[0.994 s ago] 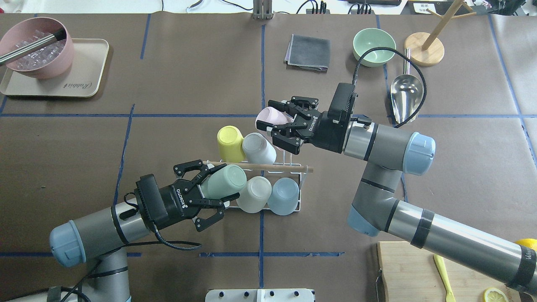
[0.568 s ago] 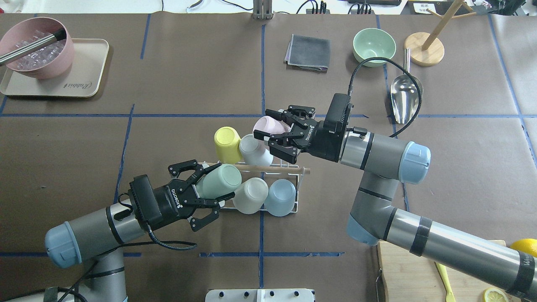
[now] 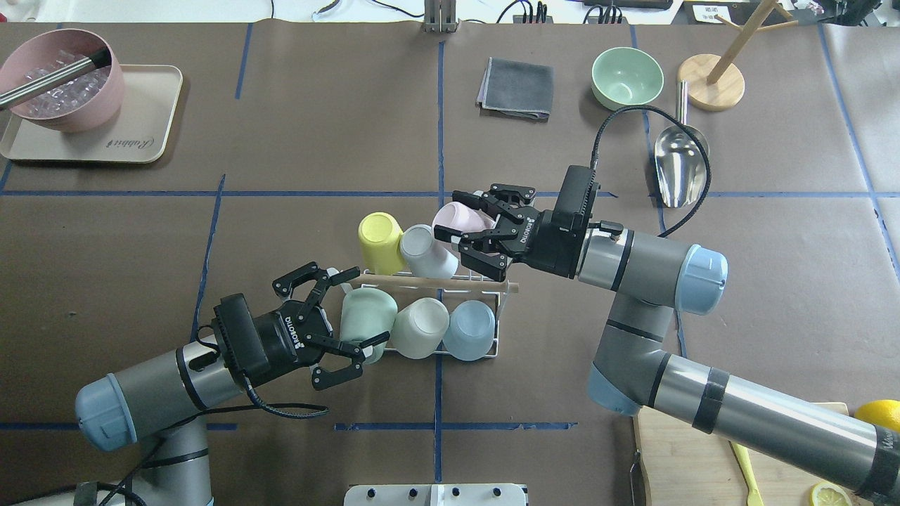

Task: Place cup on cup holder

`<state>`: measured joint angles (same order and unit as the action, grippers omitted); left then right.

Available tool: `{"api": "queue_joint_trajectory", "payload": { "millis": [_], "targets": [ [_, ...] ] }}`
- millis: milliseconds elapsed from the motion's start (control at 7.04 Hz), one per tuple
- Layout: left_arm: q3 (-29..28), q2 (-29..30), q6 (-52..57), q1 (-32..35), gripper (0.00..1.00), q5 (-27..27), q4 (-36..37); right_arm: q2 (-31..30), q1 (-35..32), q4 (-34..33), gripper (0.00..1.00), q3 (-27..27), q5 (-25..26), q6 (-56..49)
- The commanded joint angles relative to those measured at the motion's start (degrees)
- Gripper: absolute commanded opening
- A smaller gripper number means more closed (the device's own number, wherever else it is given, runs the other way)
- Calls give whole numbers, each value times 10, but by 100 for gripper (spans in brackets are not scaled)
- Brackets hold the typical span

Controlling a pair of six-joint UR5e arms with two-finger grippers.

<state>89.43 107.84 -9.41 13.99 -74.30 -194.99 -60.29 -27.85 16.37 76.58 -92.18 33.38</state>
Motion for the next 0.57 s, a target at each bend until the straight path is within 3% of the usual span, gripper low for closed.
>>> {"api": "queue_joint_trajectory", "payload": {
  "millis": [0,426],
  "targets": [
    [0,1,0,-1,100,1,0,0,5,9,100,-6,0,-1],
    [7,3,-1,-1,100,1,0,3,-18,3,100,1,-11,-2]
  ]
}}
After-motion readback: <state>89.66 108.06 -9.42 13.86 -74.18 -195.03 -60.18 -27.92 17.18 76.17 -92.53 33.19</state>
